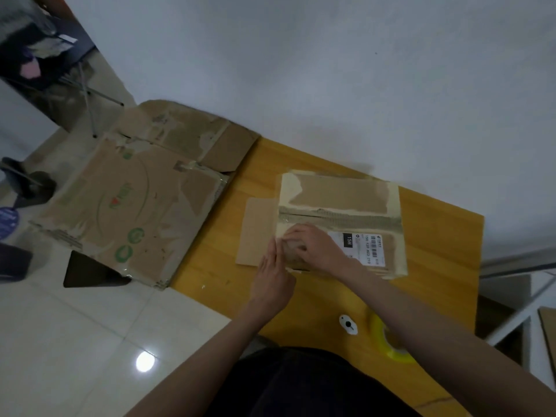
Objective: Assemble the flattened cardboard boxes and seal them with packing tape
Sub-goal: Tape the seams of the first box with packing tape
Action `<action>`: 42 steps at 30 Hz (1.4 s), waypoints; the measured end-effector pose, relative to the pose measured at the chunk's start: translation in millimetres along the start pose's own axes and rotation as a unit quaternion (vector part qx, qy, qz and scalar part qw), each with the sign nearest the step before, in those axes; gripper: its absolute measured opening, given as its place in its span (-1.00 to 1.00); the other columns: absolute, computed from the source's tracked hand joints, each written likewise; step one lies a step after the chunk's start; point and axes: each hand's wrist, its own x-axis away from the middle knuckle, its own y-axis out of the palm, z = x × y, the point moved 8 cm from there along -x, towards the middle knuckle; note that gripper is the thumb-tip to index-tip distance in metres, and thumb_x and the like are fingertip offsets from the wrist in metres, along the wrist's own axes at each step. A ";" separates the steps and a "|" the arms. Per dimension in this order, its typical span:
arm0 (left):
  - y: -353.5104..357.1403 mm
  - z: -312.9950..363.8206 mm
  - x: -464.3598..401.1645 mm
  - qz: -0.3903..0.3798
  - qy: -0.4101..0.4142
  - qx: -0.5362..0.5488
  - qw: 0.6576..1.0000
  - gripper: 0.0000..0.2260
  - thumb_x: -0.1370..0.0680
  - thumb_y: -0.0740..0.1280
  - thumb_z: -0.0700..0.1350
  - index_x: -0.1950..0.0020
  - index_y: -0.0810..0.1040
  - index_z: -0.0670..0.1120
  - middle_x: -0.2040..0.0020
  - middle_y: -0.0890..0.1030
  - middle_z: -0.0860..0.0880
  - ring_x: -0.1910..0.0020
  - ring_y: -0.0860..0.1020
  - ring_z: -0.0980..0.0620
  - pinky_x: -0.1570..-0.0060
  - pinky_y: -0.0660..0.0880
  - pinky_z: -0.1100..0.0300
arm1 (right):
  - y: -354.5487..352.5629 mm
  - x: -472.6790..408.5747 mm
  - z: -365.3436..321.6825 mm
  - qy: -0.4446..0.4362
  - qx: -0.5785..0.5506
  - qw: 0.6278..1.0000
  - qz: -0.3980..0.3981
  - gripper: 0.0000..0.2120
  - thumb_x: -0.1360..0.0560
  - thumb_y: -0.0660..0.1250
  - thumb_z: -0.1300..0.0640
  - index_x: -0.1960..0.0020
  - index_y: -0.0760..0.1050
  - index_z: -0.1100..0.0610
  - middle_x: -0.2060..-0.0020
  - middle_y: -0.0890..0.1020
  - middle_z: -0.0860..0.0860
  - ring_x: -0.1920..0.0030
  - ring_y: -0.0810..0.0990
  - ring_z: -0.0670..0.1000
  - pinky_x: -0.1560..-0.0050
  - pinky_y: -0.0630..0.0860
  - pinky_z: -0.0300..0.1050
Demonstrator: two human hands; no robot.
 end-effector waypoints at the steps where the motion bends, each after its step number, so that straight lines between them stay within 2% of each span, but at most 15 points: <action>1: 2.0 -0.6 -0.3 -0.006 -0.004 0.029 1.000 -0.26 -0.66 0.17 -0.03 -0.59 -0.35 -0.08 -0.61 -0.30 0.00 -0.60 -0.02 -0.04 -0.49 0.22 0.05 | -0.2 0.3 0.4 -0.002 -0.007 1.000 0.002 -0.70 -0.55 0.29 0.23 -0.25 0.61 0.13 -0.19 0.60 0.02 -0.21 0.46 0.05 -0.23 0.41 -0.05; 3: 1.3 0.0 -1.5 0.004 -0.004 0.088 0.996 -0.28 -0.67 0.18 -0.02 -0.61 -0.30 -0.06 -0.63 -0.23 0.02 -0.60 0.03 -0.04 -0.41 0.34 -0.01 | 0.1 -0.2 5.2 0.004 -0.022 1.000 0.006 -0.69 -0.53 0.32 0.26 -0.26 0.61 0.15 -0.20 0.60 0.03 -0.23 0.47 0.04 -0.26 0.39 -0.07; 6: -6.8 -3.8 -13.4 0.031 -0.019 0.113 0.993 -0.36 -0.69 0.14 0.00 -0.63 -0.17 -0.11 -0.64 -0.03 -0.05 -0.59 0.08 -0.06 -0.49 0.23 0.01 | -1.8 -1.6 12.9 0.027 -0.070 0.997 0.009 -0.64 -0.49 0.32 0.37 -0.25 0.62 0.18 -0.20 0.61 0.04 -0.21 0.51 -0.01 -0.26 0.44 -0.20; 8: -13.5 -2.8 -26.3 0.039 -0.021 0.103 0.994 -0.39 -0.70 0.09 0.04 -0.63 -0.12 -0.13 -0.64 0.00 -0.09 -0.59 0.07 -0.08 -0.52 0.13 0.03 | -8.0 -4.7 17.5 0.043 -0.111 0.993 0.020 -0.64 -0.47 0.31 0.43 -0.21 0.63 0.20 -0.17 0.63 0.05 -0.14 0.55 -0.06 -0.20 0.43 -0.39; 9: -17.2 -0.1 -33.5 0.039 -0.016 0.096 0.995 -0.40 -0.70 0.07 0.06 -0.63 -0.12 -0.13 -0.64 -0.02 -0.09 -0.60 0.05 -0.08 -0.53 0.09 0.04 | -12.0 -7.1 20.1 0.053 -0.126 0.990 0.027 -0.63 -0.47 0.30 0.44 -0.20 0.64 0.20 -0.14 0.65 0.05 -0.11 0.57 -0.07 -0.18 0.45 -0.39; 11: -24.8 5.9 -49.9 0.035 -0.008 0.083 0.996 -0.39 -0.70 0.04 0.09 -0.63 -0.13 -0.13 -0.64 -0.05 -0.09 -0.61 -0.01 -0.05 -0.54 0.05 0.04 | -19.8 -14.1 27.2 0.076 -0.126 0.988 0.041 -0.63 -0.46 0.30 0.45 -0.18 0.64 0.17 -0.11 0.66 0.06 -0.08 0.59 -0.04 -0.17 0.49 -0.28; 15: -43.3 14.6 -83.8 0.040 -0.005 0.067 0.997 -0.42 -0.70 0.06 0.00 -0.63 -0.10 -0.18 -0.63 -0.03 -0.12 -0.60 0.02 -0.07 -0.54 0.07 0.03 | -34.7 -28.8 40.5 0.093 -0.045 0.993 0.056 -0.61 -0.48 0.35 0.35 -0.27 0.58 0.12 -0.21 0.61 0.04 -0.25 0.52 0.07 -0.35 0.39 -0.03; 19: -56.4 12.7 -112.1 0.039 -0.016 0.081 0.996 -0.47 -0.68 0.07 -0.06 -0.62 0.03 -0.19 -0.59 0.17 -0.17 -0.54 0.20 -0.13 -0.50 0.18 -0.06 | -43.6 -46.3 49.5 0.088 0.011 0.996 0.029 -0.49 -0.50 0.36 0.31 -0.43 0.44 0.10 -0.44 0.44 0.04 -0.47 0.33 0.07 -0.51 0.19 0.00; 22: -61.2 9.3 -127.2 0.042 -0.026 0.072 0.996 -0.50 -0.66 0.09 -0.07 -0.59 0.12 -0.17 -0.42 0.40 -0.19 -0.33 0.43 -0.19 -0.32 0.37 -0.14 | -41.9 -57.5 54.9 0.095 0.055 0.994 0.004 -0.47 -0.51 0.35 0.26 -0.46 0.40 0.06 -0.50 0.36 -0.01 -0.52 0.25 0.05 -0.52 0.15 0.10; 25: -63.1 4.0 -140.2 0.027 -0.031 0.059 0.997 -0.51 -0.66 0.10 -0.08 -0.57 0.15 -0.18 -0.40 0.41 -0.21 -0.30 0.45 -0.22 -0.28 0.40 -0.13 | -36.5 -63.1 54.1 0.084 0.079 0.993 0.005 -0.45 -0.50 0.37 0.24 -0.47 0.38 0.03 -0.52 0.32 -0.03 -0.52 0.25 0.05 -0.51 0.17 0.08; 29: -74.9 12.3 -155.3 0.053 0.013 0.037 0.998 -0.45 -0.69 0.11 -0.05 -0.62 -0.01 -0.17 -0.61 0.09 -0.16 -0.53 0.20 -0.14 -0.47 0.22 -0.05 | -38.2 -72.1 59.0 0.089 0.096 0.991 0.001 -0.41 -0.49 0.42 0.14 -0.49 0.35 0.03 -0.51 0.32 -0.04 -0.48 0.30 0.07 -0.48 0.23 0.05; 31: -75.3 19.0 -162.1 0.052 0.025 0.038 0.998 -0.48 -0.70 0.07 -0.05 -0.62 0.01 -0.18 -0.62 0.06 -0.15 -0.53 0.20 -0.15 -0.46 0.23 -0.03 | -41.4 -77.2 61.9 0.093 0.098 0.991 -0.007 -0.39 -0.50 0.43 0.10 -0.51 0.33 0.06 -0.52 0.32 -0.03 -0.49 0.29 0.08 -0.47 0.23 0.05; 35: -80.2 19.6 -177.4 0.056 0.012 0.086 0.995 -0.51 -0.69 0.11 -0.12 -0.60 0.12 -0.20 -0.59 0.15 -0.16 -0.48 0.29 -0.17 -0.39 0.32 -0.01 | -48.9 -85.7 64.5 0.100 0.097 0.990 0.003 -0.40 -0.47 0.46 0.06 -0.47 0.37 0.06 -0.48 0.36 -0.03 -0.45 0.33 0.07 -0.42 0.25 0.01; 38: -94.3 13.6 -189.1 0.070 -0.004 0.135 0.988 -0.60 -0.68 0.14 -0.16 -0.53 0.29 -0.19 -0.49 0.35 -0.15 -0.42 0.37 -0.13 -0.33 0.30 0.10 | -51.1 -91.1 65.8 0.100 0.096 0.990 0.016 -0.43 -0.44 0.49 0.08 -0.42 0.43 0.08 -0.42 0.41 -0.01 -0.40 0.37 0.08 -0.38 0.30 0.00; 42: -105.4 6.9 -210.2 0.046 0.012 0.155 0.987 -0.69 -0.66 0.23 -0.16 -0.38 0.48 -0.21 -0.33 0.52 -0.19 -0.26 0.52 -0.18 -0.24 0.43 0.02 | -50.5 -99.0 69.1 0.109 0.057 0.992 0.013 -0.34 -0.40 0.51 0.07 -0.45 0.39 0.12 -0.44 0.37 0.00 -0.40 0.37 0.07 -0.42 0.28 -0.03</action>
